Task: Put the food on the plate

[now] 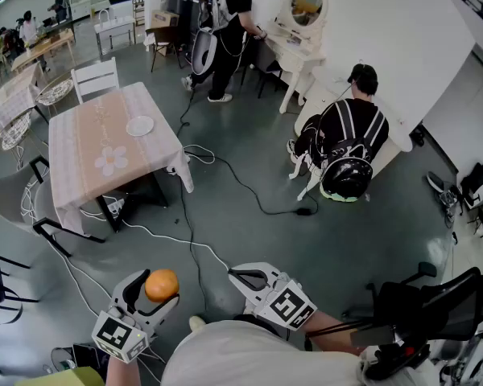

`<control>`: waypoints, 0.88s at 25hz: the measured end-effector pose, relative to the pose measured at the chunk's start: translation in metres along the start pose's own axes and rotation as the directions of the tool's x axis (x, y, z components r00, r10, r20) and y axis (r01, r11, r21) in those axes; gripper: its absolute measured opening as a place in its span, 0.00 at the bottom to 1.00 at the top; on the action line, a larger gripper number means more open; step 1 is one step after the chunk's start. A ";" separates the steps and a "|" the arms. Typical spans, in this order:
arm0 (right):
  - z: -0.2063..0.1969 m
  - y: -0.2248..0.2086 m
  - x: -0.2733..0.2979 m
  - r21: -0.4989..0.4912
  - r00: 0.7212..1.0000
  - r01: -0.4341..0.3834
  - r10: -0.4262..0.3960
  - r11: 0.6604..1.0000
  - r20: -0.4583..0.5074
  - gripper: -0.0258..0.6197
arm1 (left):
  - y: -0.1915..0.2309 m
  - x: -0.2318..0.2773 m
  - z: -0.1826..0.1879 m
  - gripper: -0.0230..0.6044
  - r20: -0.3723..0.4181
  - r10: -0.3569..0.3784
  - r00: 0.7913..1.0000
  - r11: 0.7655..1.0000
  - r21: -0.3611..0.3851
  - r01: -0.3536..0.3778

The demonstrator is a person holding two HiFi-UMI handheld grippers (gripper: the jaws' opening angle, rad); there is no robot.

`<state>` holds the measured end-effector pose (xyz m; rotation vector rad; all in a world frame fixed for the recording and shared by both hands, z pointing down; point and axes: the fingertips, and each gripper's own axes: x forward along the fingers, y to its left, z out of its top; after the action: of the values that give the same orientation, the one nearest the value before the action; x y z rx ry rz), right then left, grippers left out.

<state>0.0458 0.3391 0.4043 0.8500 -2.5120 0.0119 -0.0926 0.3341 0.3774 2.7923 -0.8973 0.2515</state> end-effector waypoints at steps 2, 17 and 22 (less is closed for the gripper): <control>0.005 0.009 0.008 -0.014 1.000 -0.013 0.013 1.000 0.004 0.06 | 0.002 -0.009 -0.005 0.60 -0.007 0.007 1.000 1.000 -0.003 -0.007; 0.013 0.037 0.035 -0.057 0.997 -0.076 0.076 0.996 -0.005 0.06 | -0.014 -0.013 -0.039 0.60 -0.117 -0.074 0.990 0.995 0.053 0.080; 0.009 0.031 0.037 -0.036 0.996 -0.086 0.085 0.996 -0.026 0.06 | -0.010 -0.005 -0.044 0.60 -0.144 -0.093 0.985 0.995 0.033 0.099</control>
<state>-0.0019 0.3419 0.4177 0.7229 -2.5159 0.0039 -0.0953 0.3553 0.4174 2.8023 -0.7303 0.4516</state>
